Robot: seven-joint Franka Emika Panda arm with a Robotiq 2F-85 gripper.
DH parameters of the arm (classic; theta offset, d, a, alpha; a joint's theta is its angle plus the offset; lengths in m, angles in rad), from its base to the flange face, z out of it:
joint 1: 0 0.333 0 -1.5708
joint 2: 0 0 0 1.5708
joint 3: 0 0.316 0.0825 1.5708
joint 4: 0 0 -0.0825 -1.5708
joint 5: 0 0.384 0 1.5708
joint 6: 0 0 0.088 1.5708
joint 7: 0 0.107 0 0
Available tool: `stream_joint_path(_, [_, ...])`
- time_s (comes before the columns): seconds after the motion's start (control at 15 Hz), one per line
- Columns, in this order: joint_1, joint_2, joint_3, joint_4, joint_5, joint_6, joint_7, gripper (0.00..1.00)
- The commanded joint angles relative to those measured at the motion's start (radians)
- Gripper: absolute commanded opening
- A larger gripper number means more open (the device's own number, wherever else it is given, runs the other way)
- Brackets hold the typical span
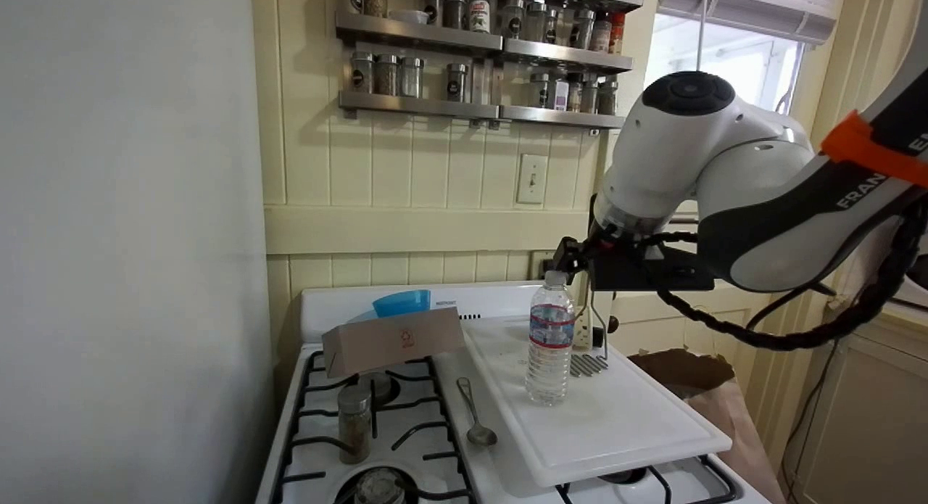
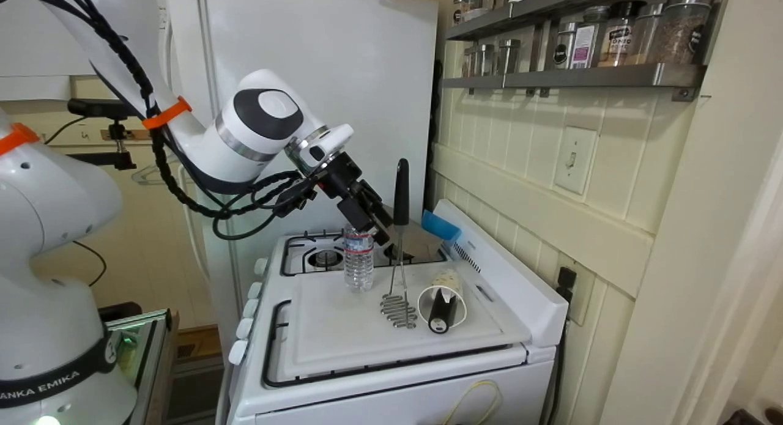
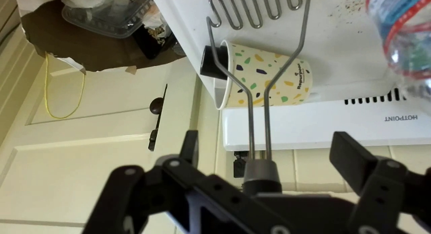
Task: Lay the potato masher down
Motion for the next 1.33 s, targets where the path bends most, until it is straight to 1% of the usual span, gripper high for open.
stream_joint_path(0.0, [-0.005,-0.009,-0.026,0.001,-0.095,0.026,0.053,1.00])
stream_joint_path(0.13, [-0.005,-0.021,-0.037,-0.017,-0.102,0.025,0.052,1.00])
stream_joint_path(0.2, [0.000,0.003,-0.042,-0.011,-0.100,0.005,0.050,1.00])
stream_joint_path(0.27, [-0.001,-0.001,-0.032,0.001,-0.061,0.001,0.008,1.00])
stream_joint_path(0.4, [-0.001,0.000,-0.037,-0.005,-0.062,0.001,0.008,1.00])
stream_joint_path(0.47, [-0.031,-0.030,-0.003,0.003,-0.101,-0.017,0.042,1.00])
stream_joint_path(0.6, [-0.070,-0.042,0.032,0.012,-0.147,-0.002,0.071,1.00])
stream_joint_path(0.8, [-0.114,-0.017,0.079,0.028,-0.189,-0.001,0.091,1.00])
stream_joint_path(1.0, [-0.150,0.002,0.120,0.032,-0.212,0.002,0.114,1.00])
stream_joint_path(1.27, [-0.174,0.046,0.169,0.036,-0.200,-0.005,0.131,1.00])
